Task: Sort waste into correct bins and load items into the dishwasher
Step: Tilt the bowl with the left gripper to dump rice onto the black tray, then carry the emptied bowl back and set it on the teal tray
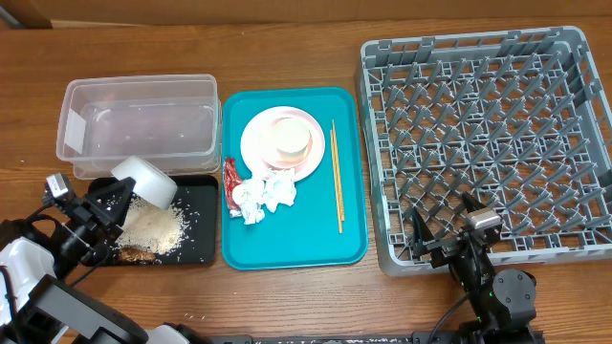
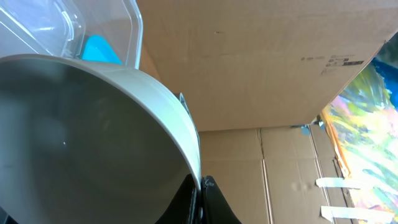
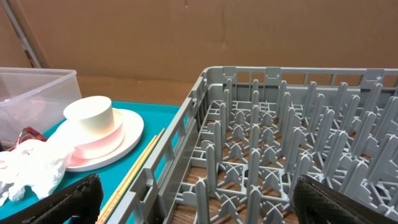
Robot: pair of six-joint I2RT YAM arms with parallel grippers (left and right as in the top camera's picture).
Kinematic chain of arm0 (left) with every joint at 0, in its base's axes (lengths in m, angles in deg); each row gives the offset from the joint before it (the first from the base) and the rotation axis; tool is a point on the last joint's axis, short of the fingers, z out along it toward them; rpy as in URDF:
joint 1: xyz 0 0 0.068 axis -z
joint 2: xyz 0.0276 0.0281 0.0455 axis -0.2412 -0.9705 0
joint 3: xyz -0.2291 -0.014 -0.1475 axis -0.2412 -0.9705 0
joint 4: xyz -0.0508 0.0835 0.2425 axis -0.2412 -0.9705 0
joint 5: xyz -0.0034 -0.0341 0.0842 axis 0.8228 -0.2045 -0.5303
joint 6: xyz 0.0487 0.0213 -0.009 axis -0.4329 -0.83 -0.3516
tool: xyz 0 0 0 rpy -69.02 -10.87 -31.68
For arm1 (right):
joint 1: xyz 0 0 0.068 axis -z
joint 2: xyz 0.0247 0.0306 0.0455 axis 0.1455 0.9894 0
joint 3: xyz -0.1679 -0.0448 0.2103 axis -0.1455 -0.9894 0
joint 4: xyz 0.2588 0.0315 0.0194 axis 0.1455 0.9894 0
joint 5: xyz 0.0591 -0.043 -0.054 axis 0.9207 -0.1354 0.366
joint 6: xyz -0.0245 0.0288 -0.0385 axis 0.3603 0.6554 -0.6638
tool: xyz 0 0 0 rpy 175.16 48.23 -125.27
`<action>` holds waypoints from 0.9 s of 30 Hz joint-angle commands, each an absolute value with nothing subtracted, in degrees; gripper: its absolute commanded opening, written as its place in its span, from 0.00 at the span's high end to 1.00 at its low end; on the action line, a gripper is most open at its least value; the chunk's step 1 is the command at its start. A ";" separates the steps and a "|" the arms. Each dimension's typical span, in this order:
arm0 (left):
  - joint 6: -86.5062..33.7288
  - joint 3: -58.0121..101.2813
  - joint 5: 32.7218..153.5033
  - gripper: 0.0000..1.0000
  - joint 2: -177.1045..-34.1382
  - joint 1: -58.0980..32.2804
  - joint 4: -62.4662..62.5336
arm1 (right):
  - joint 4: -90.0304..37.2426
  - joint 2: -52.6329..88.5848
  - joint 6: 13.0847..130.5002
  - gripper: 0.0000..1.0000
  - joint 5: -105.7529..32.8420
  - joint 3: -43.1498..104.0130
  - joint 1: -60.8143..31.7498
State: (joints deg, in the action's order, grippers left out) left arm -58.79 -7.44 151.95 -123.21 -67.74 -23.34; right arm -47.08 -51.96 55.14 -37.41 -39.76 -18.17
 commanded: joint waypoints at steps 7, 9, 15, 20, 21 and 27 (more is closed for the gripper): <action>-63.05 -7.35 149.15 0.96 -121.74 -68.04 -26.82 | -47.21 -52.63 55.05 0.00 -37.34 -39.74 -18.37; -64.69 -7.00 149.28 0.96 -121.35 -68.04 -28.68 | -47.21 -52.63 55.05 0.00 -37.36 -39.74 -18.37; -65.04 -1.97 145.61 0.96 -117.24 -67.21 -37.33 | -47.21 -52.63 55.05 0.00 -37.36 -39.74 -18.37; -63.36 5.33 137.57 0.96 -111.77 -63.06 -43.21 | -47.21 -52.63 55.05 0.00 -37.36 -39.74 -18.37; -62.03 6.60 135.95 0.96 -110.62 -61.84 -43.67 | -47.21 -52.63 55.05 0.00 -37.36 -39.74 -18.37; -47.49 11.97 121.94 0.96 -101.85 -48.63 -39.95 | -47.21 -52.63 55.05 0.00 -37.36 -39.74 -18.37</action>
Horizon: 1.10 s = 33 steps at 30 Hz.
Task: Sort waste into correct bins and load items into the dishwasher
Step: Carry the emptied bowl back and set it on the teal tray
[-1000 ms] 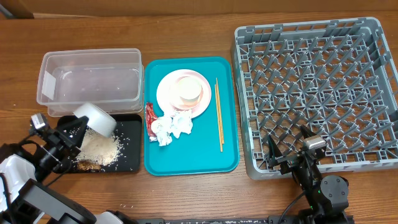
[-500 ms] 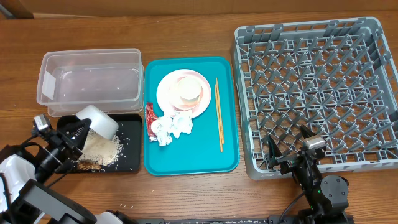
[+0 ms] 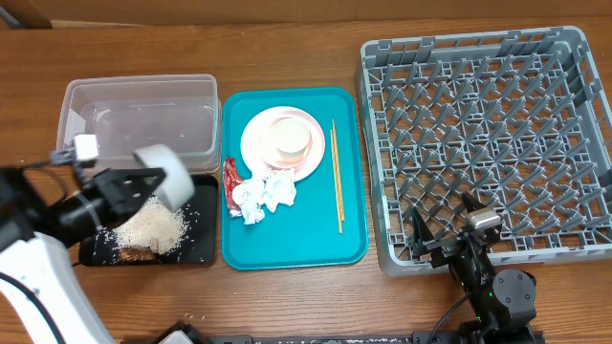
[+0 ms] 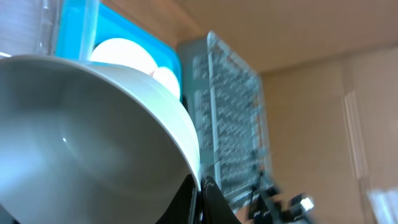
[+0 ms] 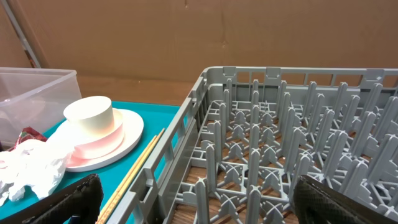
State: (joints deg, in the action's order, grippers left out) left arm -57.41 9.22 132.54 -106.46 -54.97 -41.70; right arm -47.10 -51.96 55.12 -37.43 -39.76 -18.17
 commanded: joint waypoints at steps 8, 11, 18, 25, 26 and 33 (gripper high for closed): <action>-26.51 12.15 96.39 0.96 -95.91 -17.90 -32.39 | -47.21 -52.63 55.05 0.00 -37.36 -39.74 -18.37; -21.50 12.08 89.42 0.96 -96.93 -6.84 -30.77 | -47.21 -52.63 55.05 0.00 -37.36 -39.74 -18.37; -12.98 12.04 76.59 0.96 -103.08 15.52 -25.29 | -47.21 -52.63 55.05 0.00 -37.36 -39.74 -18.37; -10.23 12.04 70.88 0.96 -117.19 31.03 -18.10 | -47.21 -52.63 55.05 0.00 -37.36 -39.74 -18.37; -10.23 12.04 70.45 0.96 -120.06 32.52 -17.18 | -47.21 -52.63 55.05 0.00 -37.36 -39.74 -18.37; -10.12 12.04 69.42 0.96 -128.28 34.07 -16.44 | -47.21 -52.63 55.05 0.00 -37.36 -39.74 -18.37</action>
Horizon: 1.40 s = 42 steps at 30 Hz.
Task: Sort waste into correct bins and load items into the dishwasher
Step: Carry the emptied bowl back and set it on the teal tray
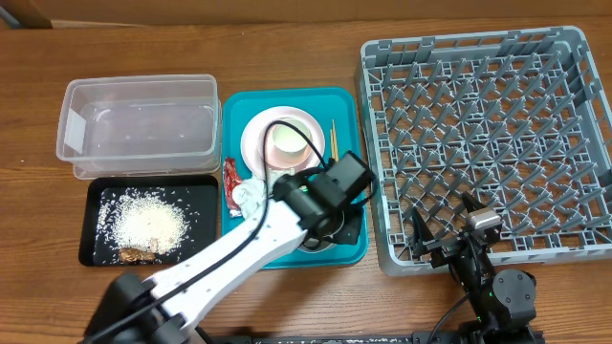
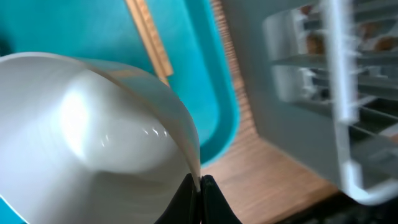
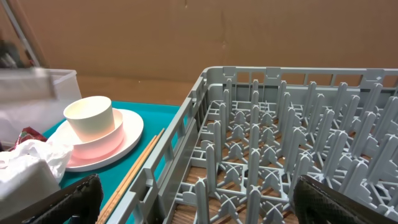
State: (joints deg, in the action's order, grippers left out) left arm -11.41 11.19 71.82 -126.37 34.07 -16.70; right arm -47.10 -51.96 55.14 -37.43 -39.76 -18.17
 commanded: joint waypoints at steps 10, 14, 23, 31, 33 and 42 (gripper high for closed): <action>-9.90 12.02 68.41 0.96 -131.60 34.18 -16.35 | -47.21 -52.63 55.05 0.00 -37.36 -39.74 -18.37; -9.88 12.00 68.04 0.96 -132.52 34.18 -16.48 | -47.21 -52.63 55.07 0.00 -37.36 -39.74 -18.37; -9.90 12.00 68.09 0.80 -133.24 34.18 -16.70 | -47.21 -52.63 55.05 0.00 -37.36 -39.74 -18.37; -12.30 12.35 69.38 0.48 -133.22 33.83 -17.00 | -47.21 -52.63 55.05 0.00 -37.36 -39.74 -18.37; -12.98 13.85 68.28 0.48 -133.17 33.05 -18.58 | -47.21 -52.63 55.05 0.00 -37.36 -39.74 -18.37; -12.94 26.12 53.70 0.48 -133.17 27.38 -30.73 | -47.21 -52.63 55.05 0.00 -37.36 -39.74 -18.37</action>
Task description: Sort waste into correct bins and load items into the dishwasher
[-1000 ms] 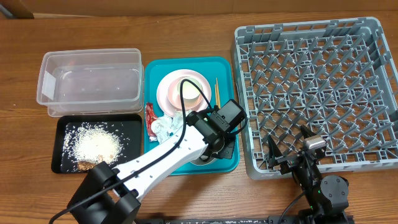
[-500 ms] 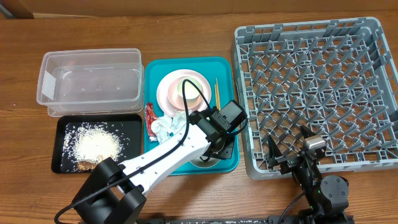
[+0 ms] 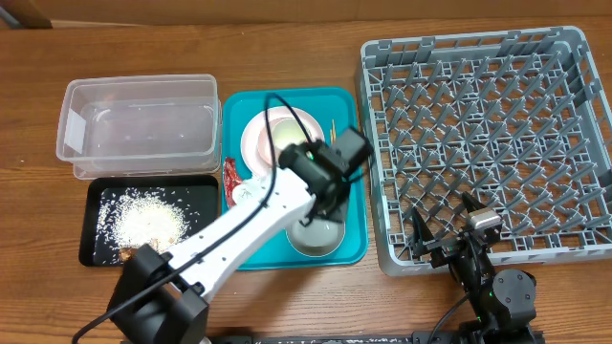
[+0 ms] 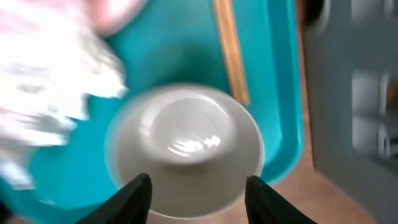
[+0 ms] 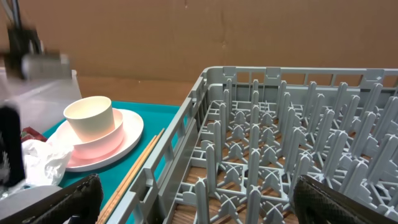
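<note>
A white bowl (image 3: 316,234) stands upright and empty at the front right of the teal tray (image 3: 349,105). My left gripper (image 3: 323,205) hangs just above it, open, its two dark fingertips either side of the bowl (image 4: 186,146) in the left wrist view, nothing held. A pink plate (image 3: 256,143) with a cream cup (image 3: 287,141) sits at the tray's back. Chopsticks (image 4: 230,56) lie along its right side. Crumpled napkins (image 3: 251,191) and a red wrapper (image 3: 229,177) lie at the left. My right gripper (image 3: 449,244) rests open at the grey dish rack's (image 3: 488,143) front edge.
A clear plastic bin (image 3: 139,124) stands at the back left. In front of it, a black tray (image 3: 201,191) holds spilled rice (image 3: 148,222) and a brown scrap. The left arm reaches across the tray's left half from the table's front.
My left gripper was shut on the bowl's rim over the tray's front right. Now the bowl sits on the tray and the gripper is open above it. The right arm has not moved.
My left gripper held the bowl tipped over the black tray, with rice heaped below. Then it held the bowl higher by the clear bin. Then the bowl was over the teal tray, and now it rests there, let go.
</note>
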Robot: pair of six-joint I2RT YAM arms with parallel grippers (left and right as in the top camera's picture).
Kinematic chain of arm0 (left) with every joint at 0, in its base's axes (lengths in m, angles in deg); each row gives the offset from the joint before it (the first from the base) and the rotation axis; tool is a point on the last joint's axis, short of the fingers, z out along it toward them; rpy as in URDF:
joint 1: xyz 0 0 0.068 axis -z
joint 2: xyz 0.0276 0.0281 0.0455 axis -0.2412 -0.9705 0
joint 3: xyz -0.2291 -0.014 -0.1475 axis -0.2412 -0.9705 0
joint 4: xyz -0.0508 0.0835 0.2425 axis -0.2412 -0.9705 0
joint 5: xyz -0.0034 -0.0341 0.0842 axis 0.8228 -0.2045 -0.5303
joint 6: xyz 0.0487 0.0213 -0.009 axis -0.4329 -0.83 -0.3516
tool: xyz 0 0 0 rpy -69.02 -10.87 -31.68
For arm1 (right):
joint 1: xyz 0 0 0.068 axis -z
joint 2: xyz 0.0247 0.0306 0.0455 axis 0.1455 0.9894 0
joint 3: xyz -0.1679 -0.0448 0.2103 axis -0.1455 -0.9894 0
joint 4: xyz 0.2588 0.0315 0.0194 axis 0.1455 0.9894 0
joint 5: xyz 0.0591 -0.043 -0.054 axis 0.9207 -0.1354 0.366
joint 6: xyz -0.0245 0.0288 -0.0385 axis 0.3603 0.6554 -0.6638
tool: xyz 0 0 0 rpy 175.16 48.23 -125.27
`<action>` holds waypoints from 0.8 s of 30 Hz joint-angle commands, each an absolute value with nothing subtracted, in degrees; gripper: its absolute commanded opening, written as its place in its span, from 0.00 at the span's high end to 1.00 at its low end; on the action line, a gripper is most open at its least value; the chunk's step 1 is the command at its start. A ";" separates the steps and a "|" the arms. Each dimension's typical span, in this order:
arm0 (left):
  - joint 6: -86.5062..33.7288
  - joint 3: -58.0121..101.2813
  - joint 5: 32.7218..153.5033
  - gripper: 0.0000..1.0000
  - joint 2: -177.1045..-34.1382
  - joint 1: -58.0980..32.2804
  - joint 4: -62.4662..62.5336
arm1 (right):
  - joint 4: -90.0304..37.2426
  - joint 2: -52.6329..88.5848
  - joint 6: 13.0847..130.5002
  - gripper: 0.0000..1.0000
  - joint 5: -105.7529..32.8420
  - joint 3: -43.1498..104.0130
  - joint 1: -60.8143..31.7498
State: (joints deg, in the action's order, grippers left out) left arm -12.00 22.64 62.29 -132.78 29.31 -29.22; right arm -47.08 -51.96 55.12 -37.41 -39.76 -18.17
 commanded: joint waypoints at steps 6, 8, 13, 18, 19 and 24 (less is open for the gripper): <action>-12.67 24.56 50.67 0.43 -133.26 23.65 -30.03 | -47.21 -52.63 55.05 0.00 -37.36 -39.74 -18.37; -12.70 23.12 50.67 0.40 -133.26 22.71 -28.85 | -47.21 -52.63 55.05 0.00 -37.36 -39.74 -18.37; -12.70 18.79 50.36 0.30 -133.26 21.55 -24.68 | -47.21 -52.63 55.05 0.00 -37.36 -39.74 -18.37; -12.70 16.41 48.33 0.22 -133.28 20.89 -21.70 | -47.21 -52.63 55.05 0.00 -37.36 -39.74 -18.37; -12.70 16.00 48.35 0.21 -133.28 20.70 -21.05 | -47.21 -52.63 55.05 0.00 -37.36 -39.74 -18.37; -12.72 13.68 48.09 0.17 -133.30 20.52 -17.57 | -47.21 -52.63 55.05 0.00 -37.36 -39.74 -18.37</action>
